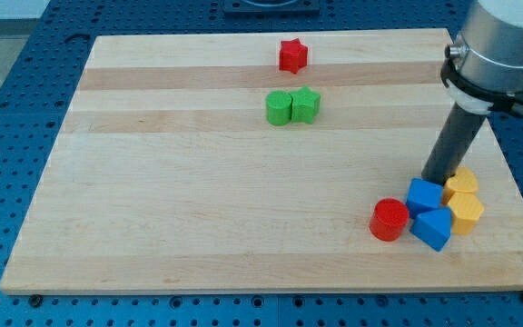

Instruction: Move green star to the red circle

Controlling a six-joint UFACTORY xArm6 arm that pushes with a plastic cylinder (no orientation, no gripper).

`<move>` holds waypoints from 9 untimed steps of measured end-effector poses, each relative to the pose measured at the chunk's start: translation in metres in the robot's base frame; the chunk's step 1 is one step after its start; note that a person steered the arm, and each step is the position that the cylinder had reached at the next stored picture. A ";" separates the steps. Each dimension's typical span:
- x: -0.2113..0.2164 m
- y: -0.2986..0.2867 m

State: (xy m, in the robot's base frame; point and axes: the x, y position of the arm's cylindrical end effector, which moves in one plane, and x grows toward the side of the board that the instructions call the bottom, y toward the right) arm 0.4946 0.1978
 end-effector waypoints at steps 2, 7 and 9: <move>-0.050 0.000; -0.141 -0.189; -0.106 -0.189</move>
State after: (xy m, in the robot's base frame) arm 0.3889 0.0087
